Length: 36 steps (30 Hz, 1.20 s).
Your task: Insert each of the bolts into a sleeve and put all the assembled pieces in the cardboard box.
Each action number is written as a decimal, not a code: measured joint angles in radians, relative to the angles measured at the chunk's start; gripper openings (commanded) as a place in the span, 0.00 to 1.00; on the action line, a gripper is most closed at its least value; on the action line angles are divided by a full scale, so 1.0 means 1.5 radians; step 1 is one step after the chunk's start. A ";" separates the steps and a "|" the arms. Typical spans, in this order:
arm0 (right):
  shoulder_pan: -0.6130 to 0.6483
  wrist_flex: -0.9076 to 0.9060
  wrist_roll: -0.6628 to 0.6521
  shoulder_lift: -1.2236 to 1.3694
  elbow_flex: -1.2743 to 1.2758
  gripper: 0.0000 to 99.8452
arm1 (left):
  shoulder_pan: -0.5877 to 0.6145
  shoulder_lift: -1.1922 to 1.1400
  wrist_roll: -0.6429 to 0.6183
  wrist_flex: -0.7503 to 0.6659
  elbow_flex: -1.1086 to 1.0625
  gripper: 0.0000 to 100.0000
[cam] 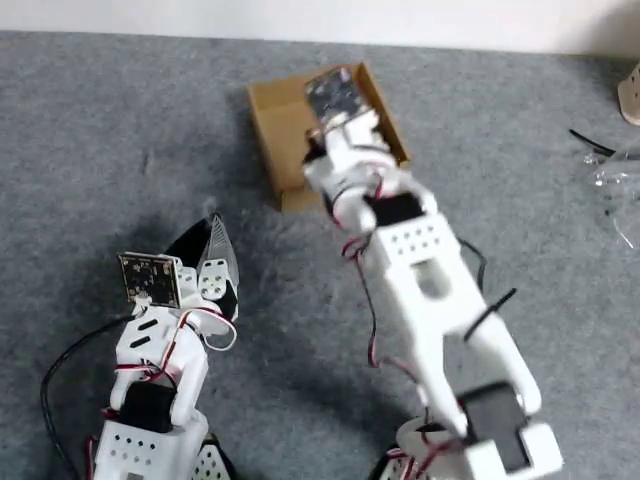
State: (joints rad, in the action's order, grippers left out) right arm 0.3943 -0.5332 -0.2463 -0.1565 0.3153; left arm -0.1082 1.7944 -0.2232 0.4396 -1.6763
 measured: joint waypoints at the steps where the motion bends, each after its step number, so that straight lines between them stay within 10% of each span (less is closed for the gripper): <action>1: -0.014 0.000 0.000 0.015 -0.015 0.00 | 0.000 0.000 0.000 0.000 0.000 0.01; 36: -0.125 0.002 -0.001 0.523 -0.394 0.02 | 0.000 0.000 0.070 0.000 0.000 0.01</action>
State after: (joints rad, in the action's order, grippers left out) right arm 0.2071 -0.5301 -0.2478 0.6276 -0.2754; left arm -0.1082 1.7944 -0.1189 0.4396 -1.6763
